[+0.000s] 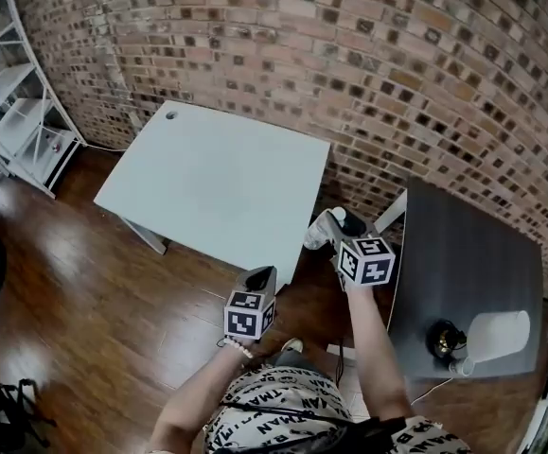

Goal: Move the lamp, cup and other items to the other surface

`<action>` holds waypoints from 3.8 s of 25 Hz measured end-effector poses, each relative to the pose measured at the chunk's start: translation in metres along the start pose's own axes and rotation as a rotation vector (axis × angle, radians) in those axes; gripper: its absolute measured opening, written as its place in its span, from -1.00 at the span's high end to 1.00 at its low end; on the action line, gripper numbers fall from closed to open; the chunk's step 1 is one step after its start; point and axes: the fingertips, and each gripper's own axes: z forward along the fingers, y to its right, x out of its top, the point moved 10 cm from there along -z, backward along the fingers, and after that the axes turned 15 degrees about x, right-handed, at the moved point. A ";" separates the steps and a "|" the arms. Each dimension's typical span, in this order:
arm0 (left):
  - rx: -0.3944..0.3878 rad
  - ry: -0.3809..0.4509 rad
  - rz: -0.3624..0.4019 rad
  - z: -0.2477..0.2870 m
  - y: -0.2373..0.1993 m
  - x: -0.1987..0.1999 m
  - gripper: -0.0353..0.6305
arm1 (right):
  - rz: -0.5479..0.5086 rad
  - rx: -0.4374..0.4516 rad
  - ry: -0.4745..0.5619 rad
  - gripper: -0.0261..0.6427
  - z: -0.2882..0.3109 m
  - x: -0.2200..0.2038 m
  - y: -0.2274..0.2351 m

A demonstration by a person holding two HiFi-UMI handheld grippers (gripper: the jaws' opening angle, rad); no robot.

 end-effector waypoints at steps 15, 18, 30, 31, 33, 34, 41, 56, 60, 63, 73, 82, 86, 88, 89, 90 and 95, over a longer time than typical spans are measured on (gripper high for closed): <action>0.273 0.039 -0.184 -0.048 -0.097 -0.019 0.89 | -0.145 0.388 -0.086 0.43 0.171 0.026 -0.125; 0.305 0.041 -0.208 -0.054 -0.106 -0.024 0.89 | -0.161 0.426 -0.101 0.43 0.189 0.024 -0.141; 0.369 0.034 -0.260 -0.070 -0.131 -0.034 0.89 | -0.181 0.473 -0.145 0.43 0.236 0.010 -0.167; 0.372 0.034 -0.263 -0.071 -0.132 -0.035 0.89 | -0.182 0.473 -0.148 0.43 0.238 0.009 -0.167; 0.375 0.032 -0.270 -0.072 -0.135 -0.038 0.89 | -0.189 0.475 -0.153 0.43 0.241 0.008 -0.169; 0.376 0.032 -0.274 -0.072 -0.136 -0.039 0.89 | -0.191 0.475 -0.156 0.43 0.242 0.007 -0.169; 0.373 0.030 -0.286 -0.071 -0.138 -0.037 0.89 | -0.191 0.472 -0.168 0.42 0.247 0.006 -0.169; 0.358 0.033 -0.299 -0.068 -0.138 -0.037 0.89 | -0.202 0.461 -0.189 0.36 0.244 0.004 -0.164; 0.356 0.031 -0.300 -0.068 -0.136 -0.038 0.89 | -0.195 0.462 -0.181 0.27 0.241 0.005 -0.163; 0.354 0.030 -0.302 -0.068 -0.134 -0.038 0.89 | -0.193 0.472 -0.179 0.23 0.239 0.005 -0.162; 0.348 0.055 -0.293 -0.069 -0.133 -0.031 0.89 | -0.181 0.475 -0.130 -0.02 0.224 0.009 -0.164; 0.280 0.098 -0.248 -0.071 -0.136 -0.012 0.89 | -0.066 0.375 -0.095 -0.02 0.159 -0.010 -0.152; 0.236 0.106 -0.204 -0.069 -0.125 -0.003 0.89 | 0.027 0.303 -0.074 -0.02 0.117 -0.035 -0.140; 0.198 0.104 -0.176 -0.067 -0.116 -0.002 0.89 | 0.067 0.260 -0.055 -0.01 0.094 -0.047 -0.134; 0.172 0.099 -0.157 -0.066 -0.110 -0.001 0.89 | 0.082 0.234 -0.049 -0.01 0.083 -0.054 -0.132; 0.144 0.093 -0.137 -0.064 -0.105 -0.001 0.89 | 0.097 0.206 -0.044 -0.01 0.072 -0.060 -0.130; 0.021 0.056 -0.061 -0.060 -0.071 -0.001 0.89 | 0.194 0.080 -0.006 -0.01 0.016 -0.090 -0.123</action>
